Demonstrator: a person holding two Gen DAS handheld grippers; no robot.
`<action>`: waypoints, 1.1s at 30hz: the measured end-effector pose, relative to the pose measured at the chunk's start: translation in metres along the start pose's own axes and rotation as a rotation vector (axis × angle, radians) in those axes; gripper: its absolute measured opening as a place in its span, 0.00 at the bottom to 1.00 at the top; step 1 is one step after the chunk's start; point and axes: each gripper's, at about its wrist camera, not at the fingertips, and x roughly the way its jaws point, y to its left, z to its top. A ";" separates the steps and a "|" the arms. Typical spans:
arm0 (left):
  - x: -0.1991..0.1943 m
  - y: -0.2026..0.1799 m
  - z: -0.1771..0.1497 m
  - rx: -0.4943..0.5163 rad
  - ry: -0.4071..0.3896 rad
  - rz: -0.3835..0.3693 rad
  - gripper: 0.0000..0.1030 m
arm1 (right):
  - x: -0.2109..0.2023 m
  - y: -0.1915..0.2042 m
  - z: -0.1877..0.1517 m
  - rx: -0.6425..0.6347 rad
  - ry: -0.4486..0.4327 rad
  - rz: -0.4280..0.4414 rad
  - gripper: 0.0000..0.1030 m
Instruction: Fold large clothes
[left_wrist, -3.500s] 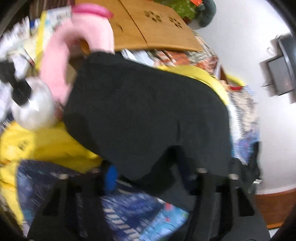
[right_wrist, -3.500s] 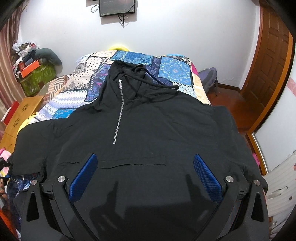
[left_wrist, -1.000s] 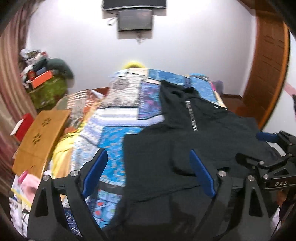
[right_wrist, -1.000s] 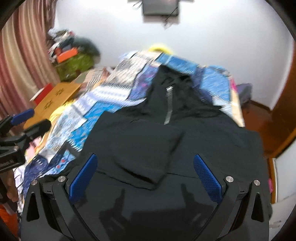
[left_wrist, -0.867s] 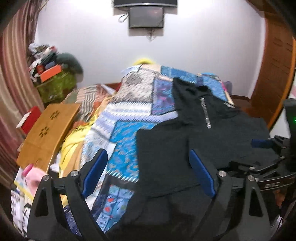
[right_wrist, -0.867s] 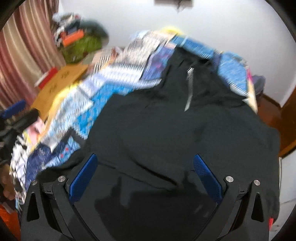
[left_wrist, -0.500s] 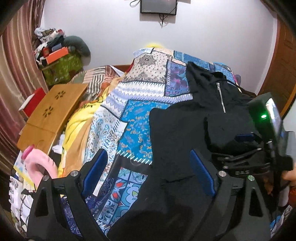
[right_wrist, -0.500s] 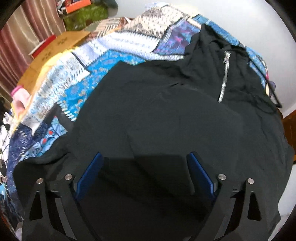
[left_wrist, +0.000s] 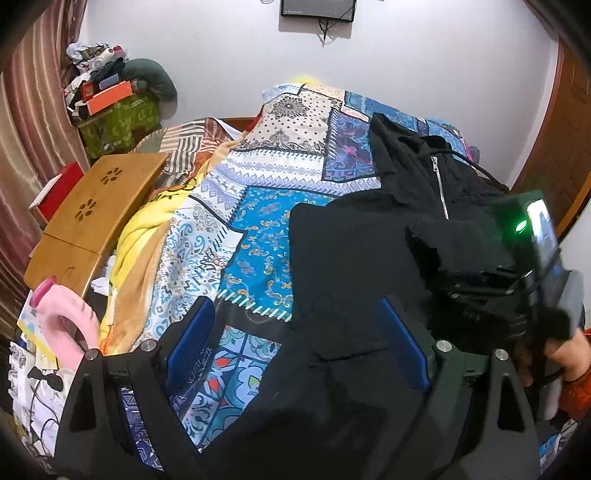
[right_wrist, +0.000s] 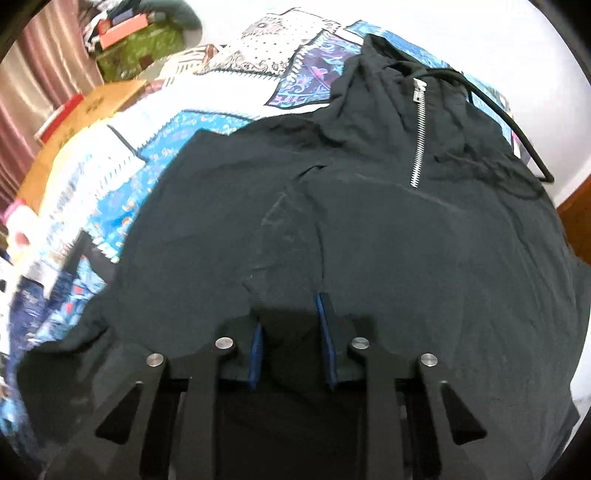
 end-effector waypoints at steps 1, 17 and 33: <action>0.003 -0.002 0.000 0.004 0.007 -0.002 0.87 | -0.008 -0.005 0.001 0.023 -0.014 0.020 0.21; 0.030 -0.058 0.002 0.091 0.083 -0.058 0.87 | -0.115 -0.122 -0.025 0.303 -0.287 -0.015 0.19; 0.023 -0.098 0.001 0.185 0.092 -0.072 0.87 | -0.102 -0.179 -0.084 0.514 -0.214 0.020 0.31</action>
